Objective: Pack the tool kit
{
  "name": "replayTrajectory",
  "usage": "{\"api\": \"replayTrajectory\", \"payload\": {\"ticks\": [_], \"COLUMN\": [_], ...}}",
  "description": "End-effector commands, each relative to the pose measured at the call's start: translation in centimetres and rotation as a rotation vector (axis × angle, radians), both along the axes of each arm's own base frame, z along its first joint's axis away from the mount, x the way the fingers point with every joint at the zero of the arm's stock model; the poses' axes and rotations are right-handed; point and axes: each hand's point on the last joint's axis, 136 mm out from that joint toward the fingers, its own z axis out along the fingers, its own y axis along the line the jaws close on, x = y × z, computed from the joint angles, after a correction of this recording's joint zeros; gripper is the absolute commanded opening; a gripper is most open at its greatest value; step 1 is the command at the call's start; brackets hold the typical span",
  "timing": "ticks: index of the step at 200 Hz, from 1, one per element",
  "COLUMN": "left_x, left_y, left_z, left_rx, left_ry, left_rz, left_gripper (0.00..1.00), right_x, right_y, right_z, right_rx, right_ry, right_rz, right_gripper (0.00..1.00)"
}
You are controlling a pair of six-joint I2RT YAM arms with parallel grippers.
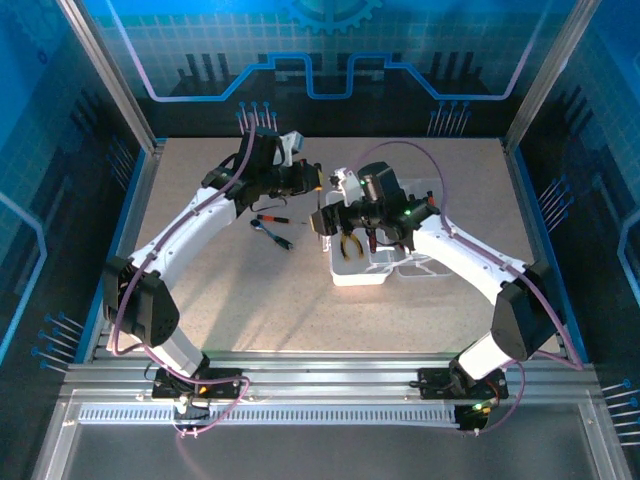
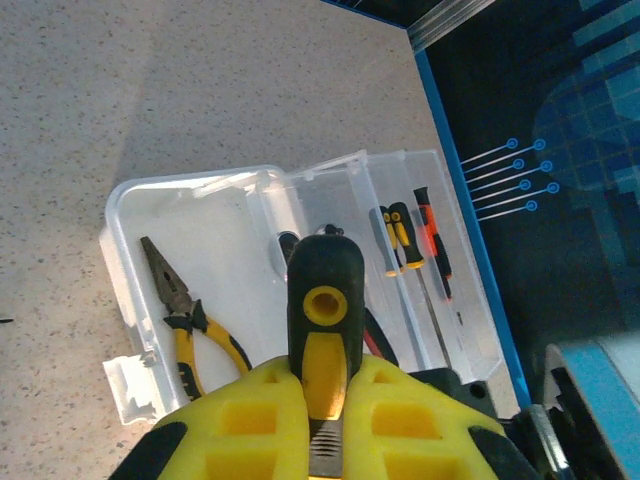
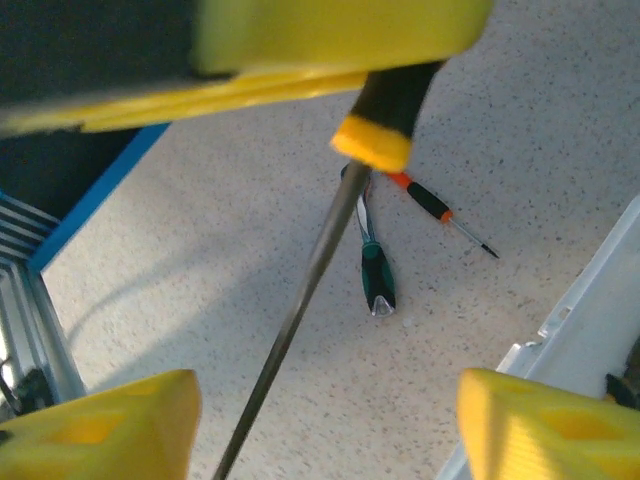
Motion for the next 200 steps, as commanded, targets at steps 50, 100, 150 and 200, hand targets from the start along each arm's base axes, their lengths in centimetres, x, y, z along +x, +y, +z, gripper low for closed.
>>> {"api": "replayTrajectory", "payload": {"ticks": [50, 100, 150, 200], "left_x": [-0.5, 0.4, 1.8, 1.8], "left_y": [-1.7, 2.0, 12.4, 17.9], "left_z": [-0.1, 2.7, 4.0, -5.3], "left_rx": [-0.017, 0.193, 0.397, 0.570], "left_ry": [0.008, -0.132, -0.159, 0.065], "left_rz": [-0.055, 0.027, 0.255, 0.341], "left_gripper": [0.06, 0.99, 0.99, 0.99], "right_x": [0.3, -0.3, 0.1, 1.3], "right_y": [1.0, -3.9, -13.1, -19.9], "right_z": [2.6, 2.8, 1.0, -1.2], "right_rx": [0.046, -0.065, -0.201, -0.361], "right_ry": [-0.069, -0.067, -0.004, 0.044], "right_rz": [0.003, -0.060, -0.257, -0.426], "right_gripper": [0.00, 0.00, 0.00, 0.00]}}
